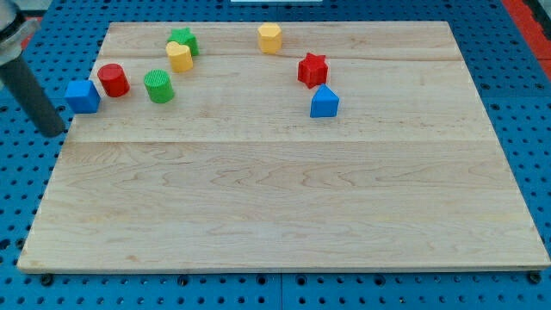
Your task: Push the blue cube along with red circle closer to the green circle
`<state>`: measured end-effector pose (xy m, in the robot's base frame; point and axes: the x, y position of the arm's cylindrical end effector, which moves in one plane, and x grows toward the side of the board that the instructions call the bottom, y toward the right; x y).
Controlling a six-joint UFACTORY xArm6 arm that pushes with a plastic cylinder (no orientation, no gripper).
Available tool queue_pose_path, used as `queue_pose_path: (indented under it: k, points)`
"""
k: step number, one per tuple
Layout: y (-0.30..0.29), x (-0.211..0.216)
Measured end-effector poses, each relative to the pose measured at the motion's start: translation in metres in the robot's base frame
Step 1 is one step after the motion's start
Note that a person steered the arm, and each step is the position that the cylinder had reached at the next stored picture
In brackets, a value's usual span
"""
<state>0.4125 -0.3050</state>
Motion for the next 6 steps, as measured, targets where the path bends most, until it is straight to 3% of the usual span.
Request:
queue_pose_path:
  k: [6]
  points:
    - [0.017, -0.041]
